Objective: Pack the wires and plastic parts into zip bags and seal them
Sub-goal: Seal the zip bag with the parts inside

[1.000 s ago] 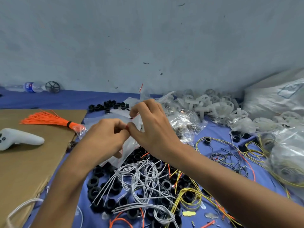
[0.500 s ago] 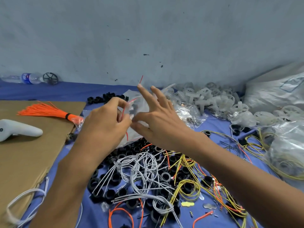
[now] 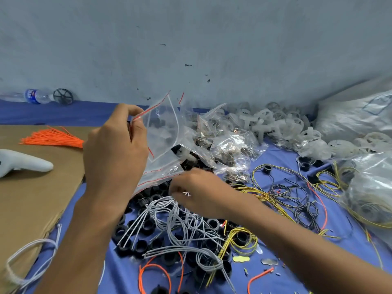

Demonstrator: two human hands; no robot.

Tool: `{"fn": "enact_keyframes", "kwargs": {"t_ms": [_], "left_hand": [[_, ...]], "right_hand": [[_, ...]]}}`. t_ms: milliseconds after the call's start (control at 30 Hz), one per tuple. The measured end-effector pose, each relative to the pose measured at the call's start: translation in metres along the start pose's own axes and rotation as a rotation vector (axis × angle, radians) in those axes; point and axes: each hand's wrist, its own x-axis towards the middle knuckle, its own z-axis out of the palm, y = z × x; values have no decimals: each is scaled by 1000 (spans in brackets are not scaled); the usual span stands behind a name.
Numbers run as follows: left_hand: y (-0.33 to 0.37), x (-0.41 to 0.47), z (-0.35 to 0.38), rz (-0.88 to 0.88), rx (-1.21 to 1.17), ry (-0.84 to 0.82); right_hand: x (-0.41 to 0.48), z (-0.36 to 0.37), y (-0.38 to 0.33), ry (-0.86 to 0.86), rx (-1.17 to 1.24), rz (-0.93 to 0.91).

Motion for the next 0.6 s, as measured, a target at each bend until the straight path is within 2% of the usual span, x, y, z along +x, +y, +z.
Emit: {"fn": "enact_keyframes", "kwargs": {"t_ms": [167, 267, 400, 533, 600], "left_hand": [[3, -1, -2, -12, -25, -47], [3, 0, -2, -11, -35, -52], [2, -1, 1, -44, -47, -68], [-1, 0, 5, -107, -38, -94], [-3, -1, 7, -129, -3, -141]], "right_hand": [[19, 35, -6, -139, -150, -22], [18, 34, -1, -115, -167, -16], [1, -8, 7, 38, 48, 13], [-31, -57, 17, 51, 292, 157], [-51, -77, 22, 74, 501, 193]]}}
